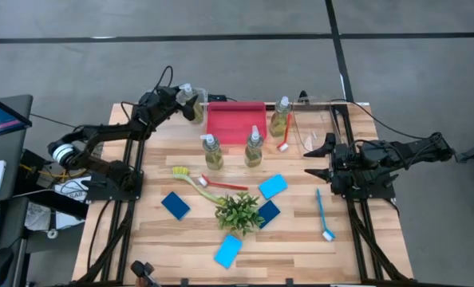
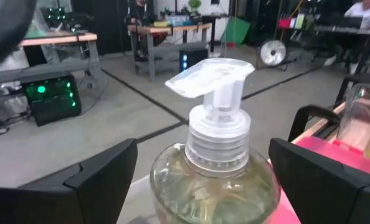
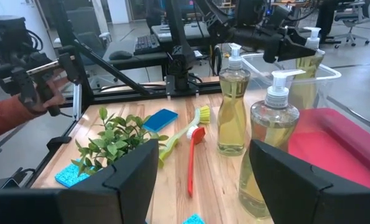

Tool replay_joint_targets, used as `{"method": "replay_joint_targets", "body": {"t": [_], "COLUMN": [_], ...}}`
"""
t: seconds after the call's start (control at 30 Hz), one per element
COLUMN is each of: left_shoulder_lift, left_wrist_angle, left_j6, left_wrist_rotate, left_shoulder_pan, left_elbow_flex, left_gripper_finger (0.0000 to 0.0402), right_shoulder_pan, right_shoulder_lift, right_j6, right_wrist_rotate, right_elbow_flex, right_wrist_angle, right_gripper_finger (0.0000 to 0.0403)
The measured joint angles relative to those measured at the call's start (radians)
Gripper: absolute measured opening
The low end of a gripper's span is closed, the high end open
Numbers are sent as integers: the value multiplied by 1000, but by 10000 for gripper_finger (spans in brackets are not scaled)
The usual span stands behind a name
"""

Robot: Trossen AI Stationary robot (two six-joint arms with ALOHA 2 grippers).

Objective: Pick & Place Kitchen Sink Supplies
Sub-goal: Put the yellow dishwashing liquid into the white bin

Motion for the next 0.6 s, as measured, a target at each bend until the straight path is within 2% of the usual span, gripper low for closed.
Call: {"method": "replay_joint_targets", "body": {"t": [0.27, 0.6], "left_shoulder_lift": [-153, -288], "left_wrist_angle": [-163, -193], "left_j6": [26, 27], "left_wrist_rotate": [-47, -46], "left_shoulder_pan": [0, -31], "left_elbow_flex": [0, 0], "left_gripper_finger": [366, 366], "right_shoulder_pan": [0, 0], "right_shoulder_lift": [0, 0], "right_j6": [9, 9], "right_wrist_rotate": [0, 0], "right_elbow_flex": [0, 0], "right_wrist_angle": [-3, -4], "right_gripper_finger": [245, 245]}}
